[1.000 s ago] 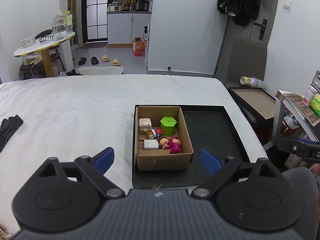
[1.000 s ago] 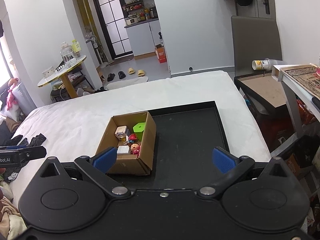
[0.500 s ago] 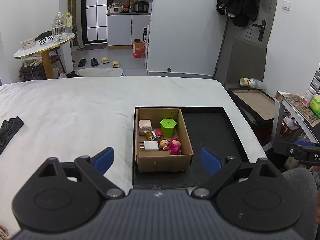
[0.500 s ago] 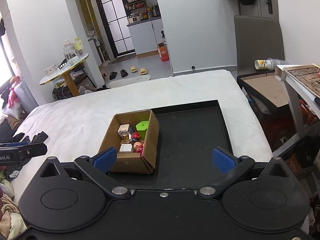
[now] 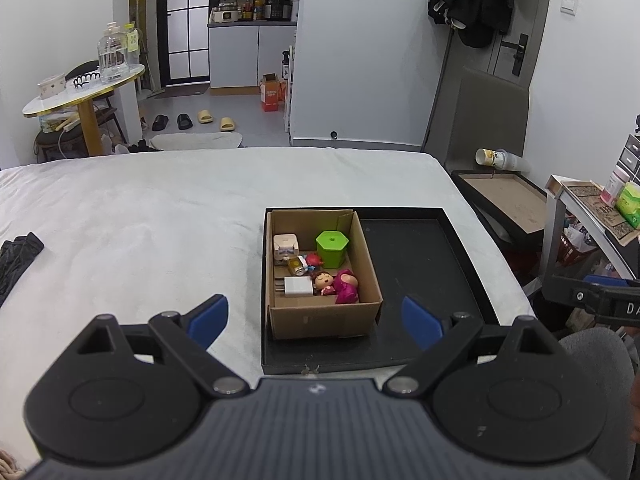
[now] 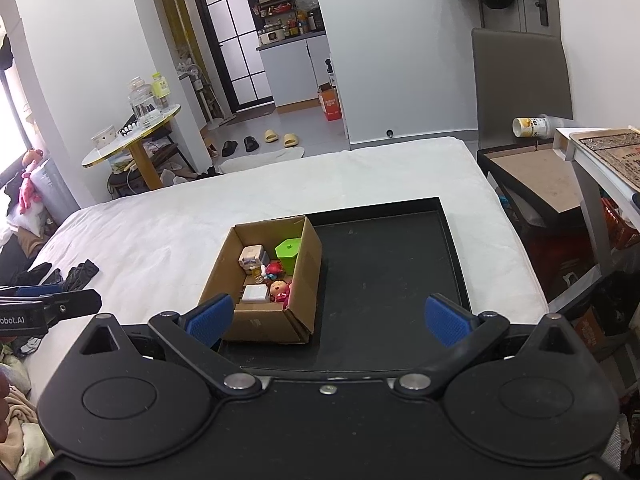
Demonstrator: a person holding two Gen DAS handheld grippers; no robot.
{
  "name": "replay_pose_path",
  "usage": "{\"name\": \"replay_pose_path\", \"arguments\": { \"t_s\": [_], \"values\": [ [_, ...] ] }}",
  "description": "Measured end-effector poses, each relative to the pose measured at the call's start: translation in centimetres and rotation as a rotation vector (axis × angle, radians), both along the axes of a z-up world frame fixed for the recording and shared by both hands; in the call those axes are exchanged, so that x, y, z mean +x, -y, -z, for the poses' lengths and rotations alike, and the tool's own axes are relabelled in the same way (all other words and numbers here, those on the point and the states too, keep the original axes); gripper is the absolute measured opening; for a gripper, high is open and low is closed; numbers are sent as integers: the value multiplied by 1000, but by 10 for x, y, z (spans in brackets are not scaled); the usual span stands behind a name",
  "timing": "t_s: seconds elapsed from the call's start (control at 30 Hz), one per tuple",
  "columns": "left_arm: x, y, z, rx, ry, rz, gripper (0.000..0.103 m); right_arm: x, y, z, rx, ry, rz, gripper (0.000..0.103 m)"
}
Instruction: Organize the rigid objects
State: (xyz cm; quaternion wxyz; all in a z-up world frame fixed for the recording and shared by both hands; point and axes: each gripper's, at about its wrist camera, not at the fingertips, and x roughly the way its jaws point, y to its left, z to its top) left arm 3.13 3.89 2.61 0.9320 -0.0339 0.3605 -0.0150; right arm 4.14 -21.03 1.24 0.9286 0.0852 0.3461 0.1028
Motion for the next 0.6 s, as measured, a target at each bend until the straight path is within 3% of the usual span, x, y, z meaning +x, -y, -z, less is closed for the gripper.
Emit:
{"name": "replay_pose_path", "arguments": {
  "t_s": [0.6],
  "values": [
    [-1,-1,0,-7,-1,-5,93,-2,0,2,-1,-3,-3,103]
  ]
}}
